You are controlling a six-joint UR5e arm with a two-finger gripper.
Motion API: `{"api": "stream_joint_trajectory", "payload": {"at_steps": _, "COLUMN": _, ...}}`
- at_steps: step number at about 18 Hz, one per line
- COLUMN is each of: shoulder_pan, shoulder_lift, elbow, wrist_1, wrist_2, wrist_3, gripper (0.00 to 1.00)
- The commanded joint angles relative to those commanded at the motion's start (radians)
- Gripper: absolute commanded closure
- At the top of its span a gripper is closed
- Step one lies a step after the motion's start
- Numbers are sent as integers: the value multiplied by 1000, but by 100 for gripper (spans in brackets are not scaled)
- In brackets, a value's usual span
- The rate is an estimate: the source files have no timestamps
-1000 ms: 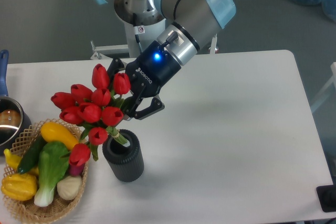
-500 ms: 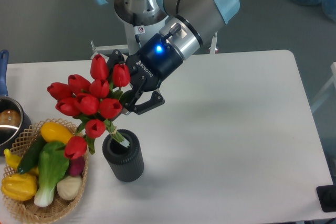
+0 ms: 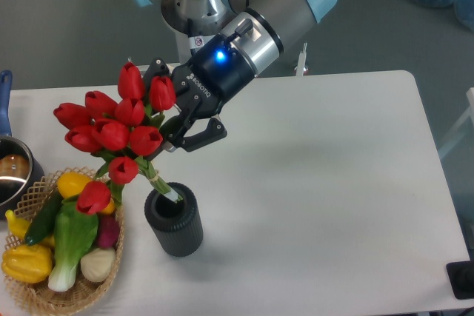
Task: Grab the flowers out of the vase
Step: 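Raise the tulip bouquet clear of the vase and carry it away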
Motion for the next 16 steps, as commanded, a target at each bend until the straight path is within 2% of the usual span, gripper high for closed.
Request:
{"api": "stream_joint_trajectory", "payload": {"at_steps": 5, "shoulder_pan": 17, "shoulder_lift": -2, "elbow": 14, "wrist_1": -2, "wrist_2": -6, "wrist_3": -15, "gripper": 51}}
{"api": "stream_joint_trajectory", "payload": {"at_steps": 16, "shoulder_pan": 184, "shoulder_lift": -6, "elbow": 0, "wrist_1": -5, "wrist_2": -3, "wrist_3": -37, "gripper": 51}}
